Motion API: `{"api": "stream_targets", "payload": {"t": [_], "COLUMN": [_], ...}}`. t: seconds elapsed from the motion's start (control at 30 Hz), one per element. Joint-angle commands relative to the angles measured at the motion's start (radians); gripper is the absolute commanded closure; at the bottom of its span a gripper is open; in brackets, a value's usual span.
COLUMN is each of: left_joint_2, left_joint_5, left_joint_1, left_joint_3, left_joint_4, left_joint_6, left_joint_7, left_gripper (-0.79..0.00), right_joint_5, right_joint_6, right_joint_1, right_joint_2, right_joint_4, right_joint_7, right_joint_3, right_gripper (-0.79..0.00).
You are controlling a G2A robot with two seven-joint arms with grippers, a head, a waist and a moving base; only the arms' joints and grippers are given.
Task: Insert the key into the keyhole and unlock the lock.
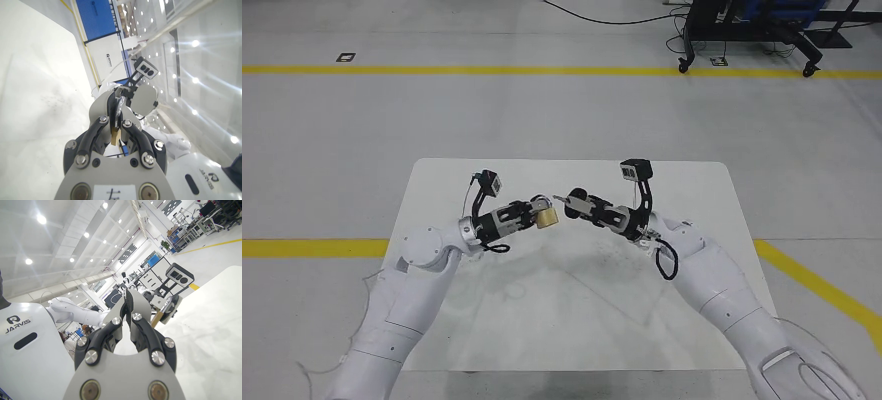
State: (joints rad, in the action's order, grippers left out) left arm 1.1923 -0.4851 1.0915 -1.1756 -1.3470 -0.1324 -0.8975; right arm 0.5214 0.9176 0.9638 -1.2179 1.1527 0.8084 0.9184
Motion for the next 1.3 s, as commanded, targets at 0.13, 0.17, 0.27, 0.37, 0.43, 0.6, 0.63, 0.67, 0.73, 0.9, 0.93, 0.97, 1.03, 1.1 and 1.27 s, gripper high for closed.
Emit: {"api": "stream_targets", "payload": {"t": [0.13, 0.17, 0.27, 0.37, 0.43, 0.6, 0.63, 0.67, 0.73, 0.9, 0.93, 0.97, 1.03, 1.1, 1.27], "left_joint_2": [0.007, 0.008, 0.008, 0.008, 0.008, 0.011, 0.015, 0.017, 0.019, 0.024, 0.025, 0.025, 0.025, 0.025, 0.024], "left_joint_5": [-0.104, -0.115, -0.120, -0.120, -0.120, -0.063, -0.106, -0.119, -0.112, -0.151, -0.151, -0.152, -0.137, -0.117, -0.086], "left_joint_1": [-0.042, -0.044, -0.043, -0.043, -0.043, -0.054, -0.053, -0.054, -0.050, -0.040, -0.040, -0.039, -0.039, -0.042, -0.042], "left_joint_3": [0.024, 0.022, 0.021, 0.021, 0.021, 0.042, 0.042, 0.044, 0.052, 0.051, 0.051, 0.051, 0.056, 0.058, 0.056], "left_joint_4": [0.048, 0.059, 0.062, 0.062, 0.062, 0.056, 0.058, 0.064, 0.070, 0.061, 0.060, 0.058, 0.056, 0.054, 0.050], "left_joint_6": [0.255, 0.241, 0.238, 0.238, 0.238, 0.273, 0.283, 0.293, 0.311, 0.343, 0.345, 0.347, 0.355, 0.350, 0.320], "left_joint_7": [0.023, 0.020, 0.018, 0.018, 0.018, 0.086, 0.090, 0.103, 0.137, 0.182, 0.189, 0.196, 0.202, 0.205, 0.232], "left_gripper": [0.000, 0.000, 0.000, 0.000, 0.000, 0.000, 0.000, 0.000, 0.000, 0.000, 0.000, 0.000, 0.000, 0.000, 0.000], "right_joint_5": [0.083, 0.114, 0.144, 0.144, 0.144, 0.144, 0.138, 0.103, 0.015, -0.168, -0.183, -0.208, -0.268, -0.281, -0.262], "right_joint_6": [-0.204, -0.218, -0.239, -0.239, -0.239, -0.239, -0.250, -0.298, -0.368, -0.738, -0.815, -0.890, -0.959, -0.960, -0.952], "right_joint_1": [0.135, 0.170, 0.203, 0.203, 0.203, 0.203, 0.205, 0.204, 0.215, 0.291, 0.312, 0.323, 0.347, 0.380, 0.396], "right_joint_2": [0.039, 0.045, 0.050, 0.050, 0.050, 0.050, 0.050, 0.051, 0.053, 0.070, 0.073, 0.077, 0.081, 0.079, 0.078], "right_joint_4": [0.103, 0.133, 0.163, 0.163, 0.163, 0.163, 0.161, 0.165, 0.208, 0.411, 0.441, 0.478, 0.543, 0.602, 0.621], "right_joint_7": [0.000, -0.004, 0.003, 0.003, 0.003, 0.003, 0.000, -0.023, -0.084, -0.200, -0.216, -0.227, -0.300, -0.358, -0.361], "right_joint_3": [0.097, 0.117, 0.134, 0.134, 0.134, 0.134, 0.132, 0.128, 0.128, 0.133, 0.136, 0.139, 0.151, 0.146, 0.145], "right_gripper": [0.000, 0.000, 0.000, 0.000, 0.000, 0.000, 0.000, 0.000, 0.000, 0.000, 0.000, 0.000, 0.000, 0.000, 0.000]}}
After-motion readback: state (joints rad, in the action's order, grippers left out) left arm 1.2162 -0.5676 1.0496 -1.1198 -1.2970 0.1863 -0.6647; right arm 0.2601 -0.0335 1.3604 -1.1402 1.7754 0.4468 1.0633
